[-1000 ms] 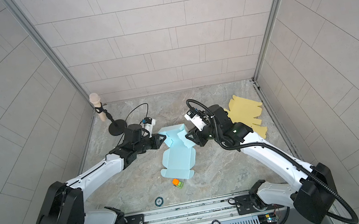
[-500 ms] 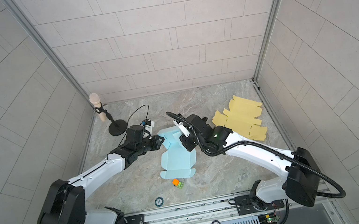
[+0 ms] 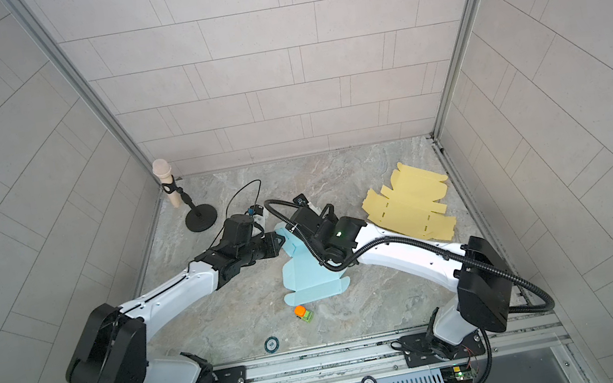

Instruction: Fold the paper box

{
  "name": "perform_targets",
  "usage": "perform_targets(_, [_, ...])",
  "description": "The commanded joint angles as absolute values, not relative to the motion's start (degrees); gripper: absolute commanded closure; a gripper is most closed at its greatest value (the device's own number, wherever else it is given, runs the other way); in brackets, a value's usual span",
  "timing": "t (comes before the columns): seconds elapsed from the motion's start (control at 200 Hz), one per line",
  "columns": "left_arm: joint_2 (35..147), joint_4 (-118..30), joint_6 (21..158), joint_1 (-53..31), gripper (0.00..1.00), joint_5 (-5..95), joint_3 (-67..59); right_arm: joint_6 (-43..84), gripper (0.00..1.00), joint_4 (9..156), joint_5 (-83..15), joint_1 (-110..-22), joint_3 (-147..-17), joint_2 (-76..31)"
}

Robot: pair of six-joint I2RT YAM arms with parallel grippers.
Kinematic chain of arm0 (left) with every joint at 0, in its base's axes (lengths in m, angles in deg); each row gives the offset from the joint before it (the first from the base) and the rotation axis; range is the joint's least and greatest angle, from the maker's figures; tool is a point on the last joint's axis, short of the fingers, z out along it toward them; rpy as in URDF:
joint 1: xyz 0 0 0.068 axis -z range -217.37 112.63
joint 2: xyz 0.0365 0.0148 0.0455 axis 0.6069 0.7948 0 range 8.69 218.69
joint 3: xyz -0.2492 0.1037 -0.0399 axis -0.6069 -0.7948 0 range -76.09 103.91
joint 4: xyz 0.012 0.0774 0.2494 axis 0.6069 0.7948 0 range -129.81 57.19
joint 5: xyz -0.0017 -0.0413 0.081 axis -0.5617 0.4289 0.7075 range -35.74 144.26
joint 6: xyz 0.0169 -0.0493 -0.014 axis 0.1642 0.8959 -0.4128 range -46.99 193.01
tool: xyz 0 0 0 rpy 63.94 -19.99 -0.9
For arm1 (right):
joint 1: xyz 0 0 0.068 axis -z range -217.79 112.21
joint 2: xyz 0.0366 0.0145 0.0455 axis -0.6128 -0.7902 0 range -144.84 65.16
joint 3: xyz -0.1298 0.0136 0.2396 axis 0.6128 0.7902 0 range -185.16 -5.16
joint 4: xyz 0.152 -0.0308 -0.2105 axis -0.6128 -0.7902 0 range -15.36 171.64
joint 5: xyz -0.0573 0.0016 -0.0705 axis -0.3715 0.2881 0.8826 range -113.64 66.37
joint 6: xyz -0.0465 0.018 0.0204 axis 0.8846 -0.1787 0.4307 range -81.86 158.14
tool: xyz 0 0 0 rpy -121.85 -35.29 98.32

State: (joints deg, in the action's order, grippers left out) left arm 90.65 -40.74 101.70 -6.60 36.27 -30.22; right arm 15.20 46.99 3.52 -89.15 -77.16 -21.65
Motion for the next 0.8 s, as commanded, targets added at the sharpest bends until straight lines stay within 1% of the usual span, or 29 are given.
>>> perform_targets(0.0, [90.0, -42.4, 102.5, -5.3, 0.9, 33.5, -27.9, 12.3, 0.67, 43.9, 11.6, -90.1, -79.4, -23.4])
perform_targets(0.125, [89.3, -42.4, 102.9, -4.8, 0.9, 33.6, -27.5, 11.0, 0.68, 43.1, 14.8, -90.2, -80.6, -25.2])
perform_targets(0.235, [88.6, -42.4, 103.1, -4.5, 0.9, 33.1, -27.4, 10.4, 0.65, 43.7, 15.5, -90.3, -80.8, -26.1])
perform_targets(0.335, [87.8, -42.4, 103.1, -4.5, 0.9, 32.3, -27.5, 9.6, 0.66, 43.8, 16.6, -90.4, -81.0, -26.0])
perform_targets(0.571, [85.0, -44.1, 104.8, -3.7, 0.9, 29.8, -28.8, 8.9, 0.73, 41.7, 23.6, -92.1, -83.0, -26.9])
perform_targets(0.726, [82.0, -44.1, 105.0, -2.7, 0.9, 29.3, -29.9, 7.1, 0.8, 36.2, 29.7, -94.4, -86.7, -29.4])
perform_targets(0.796, [80.8, -43.9, 105.1, -2.7, 0.9, 29.1, -30.4, 5.8, 0.82, 34.2, 32.0, -95.1, -87.7, -30.0])
